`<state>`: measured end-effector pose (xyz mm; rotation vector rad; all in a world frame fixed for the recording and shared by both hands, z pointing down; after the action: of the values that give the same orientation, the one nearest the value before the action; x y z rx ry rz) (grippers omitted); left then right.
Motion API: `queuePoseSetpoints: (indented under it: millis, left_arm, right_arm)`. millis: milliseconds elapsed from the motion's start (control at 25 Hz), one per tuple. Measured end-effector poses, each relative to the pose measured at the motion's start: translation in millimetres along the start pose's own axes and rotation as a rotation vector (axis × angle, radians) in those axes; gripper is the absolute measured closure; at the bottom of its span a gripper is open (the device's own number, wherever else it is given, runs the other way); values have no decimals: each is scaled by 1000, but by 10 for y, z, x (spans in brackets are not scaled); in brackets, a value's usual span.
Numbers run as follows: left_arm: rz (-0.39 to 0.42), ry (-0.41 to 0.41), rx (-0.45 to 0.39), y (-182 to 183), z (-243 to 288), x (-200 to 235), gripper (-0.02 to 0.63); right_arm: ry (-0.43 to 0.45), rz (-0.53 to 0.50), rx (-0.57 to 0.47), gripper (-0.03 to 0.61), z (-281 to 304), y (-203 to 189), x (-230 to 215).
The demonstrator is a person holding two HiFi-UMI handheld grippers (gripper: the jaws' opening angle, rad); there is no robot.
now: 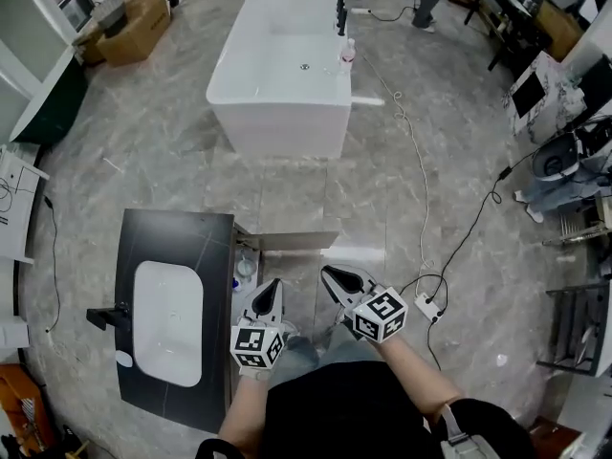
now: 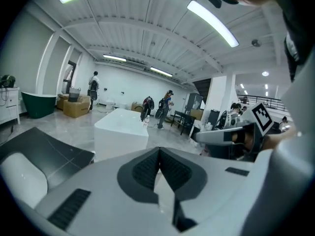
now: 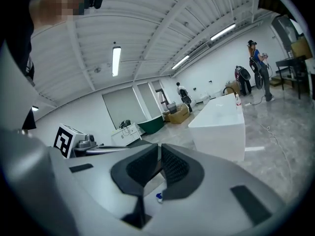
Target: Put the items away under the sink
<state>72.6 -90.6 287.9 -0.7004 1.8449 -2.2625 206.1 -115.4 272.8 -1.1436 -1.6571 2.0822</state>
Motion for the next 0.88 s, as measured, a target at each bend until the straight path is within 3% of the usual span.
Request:
queuePoseSetpoints:
  millis: [240, 480, 640, 880]
  left_arm:
    - [11, -107, -49, 490, 60, -180, 591]
    - [-108, -171, -120, 972, 18, -273, 591]
    - [-53, -225, -159, 1261, 39, -432, 591]
    - [-15, -229, -185, 1415, 26, -504, 591]
  right_arm:
    - [-4, -41, -87, 534, -138, 525, 176]
    - [8, -93, -116, 534, -323, 769, 360]
    - [-1, -107, -144, 534, -412, 969, 357]
    - [-5, -128, -192, 534, -498, 1224, 408]
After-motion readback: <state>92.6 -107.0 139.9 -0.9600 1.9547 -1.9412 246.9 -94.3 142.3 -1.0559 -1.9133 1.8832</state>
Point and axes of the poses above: the fingertips, and each gripper's own axes: z forward along the fingers, x to its left, y out of its top, the point moved 2 cm from there along -z, backward along the fingers, and after that the axes turned 14 degrees about -x, right-handed, at the moved point
